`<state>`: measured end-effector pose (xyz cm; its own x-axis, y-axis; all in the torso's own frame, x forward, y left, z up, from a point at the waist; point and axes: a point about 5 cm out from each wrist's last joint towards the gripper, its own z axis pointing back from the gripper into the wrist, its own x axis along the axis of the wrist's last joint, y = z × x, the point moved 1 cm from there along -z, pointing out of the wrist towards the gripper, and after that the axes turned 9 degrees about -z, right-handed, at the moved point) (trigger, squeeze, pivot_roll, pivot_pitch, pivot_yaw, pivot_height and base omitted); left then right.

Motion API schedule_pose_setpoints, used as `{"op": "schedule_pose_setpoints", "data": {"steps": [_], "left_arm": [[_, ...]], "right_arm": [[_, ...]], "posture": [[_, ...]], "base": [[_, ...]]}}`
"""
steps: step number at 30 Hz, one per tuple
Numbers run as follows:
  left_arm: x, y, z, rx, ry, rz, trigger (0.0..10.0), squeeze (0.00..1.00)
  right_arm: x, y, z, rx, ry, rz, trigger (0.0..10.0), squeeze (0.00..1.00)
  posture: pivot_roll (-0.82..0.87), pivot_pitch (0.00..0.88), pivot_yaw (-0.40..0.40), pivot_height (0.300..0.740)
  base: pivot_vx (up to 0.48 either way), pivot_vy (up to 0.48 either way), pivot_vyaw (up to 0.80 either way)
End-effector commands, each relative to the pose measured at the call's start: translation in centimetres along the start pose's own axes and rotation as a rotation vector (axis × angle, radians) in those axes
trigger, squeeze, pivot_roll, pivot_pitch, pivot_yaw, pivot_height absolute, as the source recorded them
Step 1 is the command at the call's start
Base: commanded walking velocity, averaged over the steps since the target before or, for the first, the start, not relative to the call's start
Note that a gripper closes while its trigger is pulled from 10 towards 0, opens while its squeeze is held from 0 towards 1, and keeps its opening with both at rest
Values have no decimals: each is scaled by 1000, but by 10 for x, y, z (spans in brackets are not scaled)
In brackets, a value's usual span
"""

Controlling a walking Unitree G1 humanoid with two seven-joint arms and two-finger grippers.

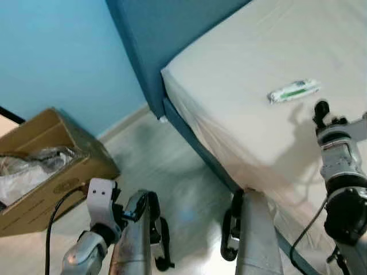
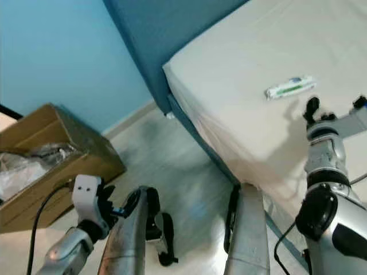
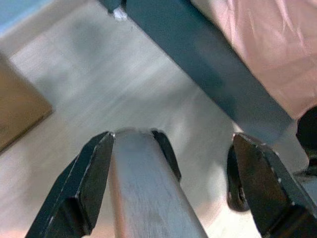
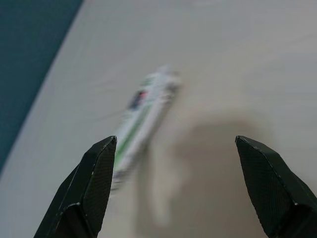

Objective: Clean up the room

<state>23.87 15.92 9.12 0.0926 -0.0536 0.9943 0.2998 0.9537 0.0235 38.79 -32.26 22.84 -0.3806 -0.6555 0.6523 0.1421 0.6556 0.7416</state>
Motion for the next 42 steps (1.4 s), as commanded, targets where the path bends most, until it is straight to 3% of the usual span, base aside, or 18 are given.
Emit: {"op": "schedule_pose_setpoints", "data": {"steps": [1,2,12,20,23,28,29,30,42], "left_arm": [[-7,1,8,3,51,9,10000,0],[2,-2,13,-7,54,6,10000,0],[27,-5,36,-21,55,-12,10000,0],[37,-4,48,-18,81,-5,10000,0],[45,-5,54,-27,89,-4,10000,0],[52,-5,55,-30,85,-4,10000,0],[54,-5,57,-32,81,-7,10000,0],[56,-6,58,-34,79,-9,10000,0],[68,-8,69,-48,89,-13,10000,0]], "right_arm": [[-11,-8,4,-21,46,-3,10000,0],[-18,4,1,-5,68,-12,10000,0],[-17,22,-5,-10,46,-57,10000,0],[-8,20,-6,-45,10,-43,10000,0],[8,8,-6,-119,-42,-26,10000,0],[17,3,-6,-143,-68,-21,10000,0],[19,5,-7,-131,-72,-16,3961,0],[21,7,-7,-121,-74,-14,0,0],[24,15,-10,-122,-75,5,0,0]], "posture": [[202,647,113,591],[210,656,113,591],[243,700,120,591],[242,718,126,591],[236,731,125,591],[241,738,128,591],[244,740,129,591],[244,740,129,591],[226,754,113,591]], "base": [[0,0,0],[0,0,0],[0,0,0],[0,0,0],[0,0,0],[0,0,0],[0,0,0],[0,0,0],[0,0,0]]}}
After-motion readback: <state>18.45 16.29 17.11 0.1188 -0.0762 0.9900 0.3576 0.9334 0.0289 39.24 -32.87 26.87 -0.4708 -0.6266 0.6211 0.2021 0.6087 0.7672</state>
